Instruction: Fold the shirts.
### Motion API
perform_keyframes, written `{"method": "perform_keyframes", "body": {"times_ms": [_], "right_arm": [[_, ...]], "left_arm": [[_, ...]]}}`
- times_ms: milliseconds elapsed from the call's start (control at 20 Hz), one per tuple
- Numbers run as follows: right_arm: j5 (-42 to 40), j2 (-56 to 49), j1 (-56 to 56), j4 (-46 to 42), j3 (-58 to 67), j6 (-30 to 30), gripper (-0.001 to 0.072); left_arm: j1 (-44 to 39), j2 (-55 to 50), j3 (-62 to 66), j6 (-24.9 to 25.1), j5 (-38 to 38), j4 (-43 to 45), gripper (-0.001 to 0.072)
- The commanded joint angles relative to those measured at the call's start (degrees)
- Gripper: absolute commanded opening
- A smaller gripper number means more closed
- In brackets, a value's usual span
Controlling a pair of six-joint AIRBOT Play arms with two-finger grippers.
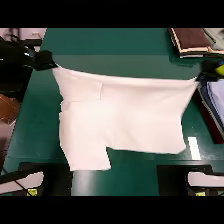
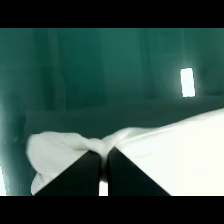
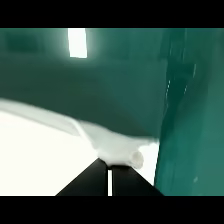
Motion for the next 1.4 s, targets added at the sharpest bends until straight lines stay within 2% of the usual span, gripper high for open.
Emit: {"method": "perform_keyframes", "body": {"times_ms": [0, 150, 250, 350, 500, 650, 850, 900, 950, 1000, 1050, 1200, 1350], "right_arm": [[-3.63, -13.11, 1.36, 2.36, 5.81, -0.11, 0.0011], [-7.1, -18.45, 1.05, 3.21, 15.39, -0.11, 0.0011], [-9.03, -18.14, 1.05, 3.13, 17.44, -0.57, 0.0011], [-10.82, -14.47, 1.05, 2.21, 12.57, -3.23, 0.0011], [-11.8, -8.0, 1.25, -1.7, 0.59, -3.93, 0.0011], [-16.17, -3.17, 1.77, -1.66, -11.54, -4.66, 0.0012], [-21.33, -0.74, 1.77, 1.95, -20.94, -4.63, 0.0015], [-22.38, -0.31, 1.75, 3.23, -22.14, -4.61, 0.0019], [-23.23, 0.13, 1.4, 4.39, -22.8, -4.68, 0.0133], [-23.54, 0.5, 1.03, 5.25, -22.82, -4.68, 0.0402], [-23.17, 1.4, 0.57, 6.14, -22.8, -4.7, 0.0462], [-19.21, 6.69, -1.05, 6.29, -22.95, -5.27, 0.0461], [-17.57, 14.45, -1.42, 6.34, -26.4, -5.7, 0.046]], "left_arm": [[-0.04, -8.0, -0.96, 2.38, 10.27, -0.48, 0.0029], [0.02, -8.68, -0.74, 2.8, 16.28, -0.37, 0.003], [0.02, -8.59, 1.07, 2.8, 14.21, 0.07, 0.0031], [0.02, -8.33, 3.43, 2.91, 5.27, 0.83, 0.003], [-0.04, -8.07, 1.46, 2.86, -6.56, 3.17, 0.0029], [-0.04, -8.07, -6.64, 2.97, -7.39, 2.93, 0.0029], [-0.04, -8.07, -17.33, 3.32, -5.92, 2.29, 0.0033], [-0.04, -8.07, -18.75, 3.3, -5.88, 2.29, 0.0098], [-0.04, -8.07, -19.21, 3.32, -6.01, 2.29, 0.0376], [-0.02, -7.74, -19.17, 3.1, -6.64, 2.25, 0.0465], [-0.04, -6.56, -19.17, 3.13, -7.45, 2.51, 0.0466], [-0.04, 2.1, -20.74, 2.12, -9.14, 6.58, 0.0467], [-0.04, 14.36, -32.02, 0.0, -10.1, 7.72, 0.0467]]}}
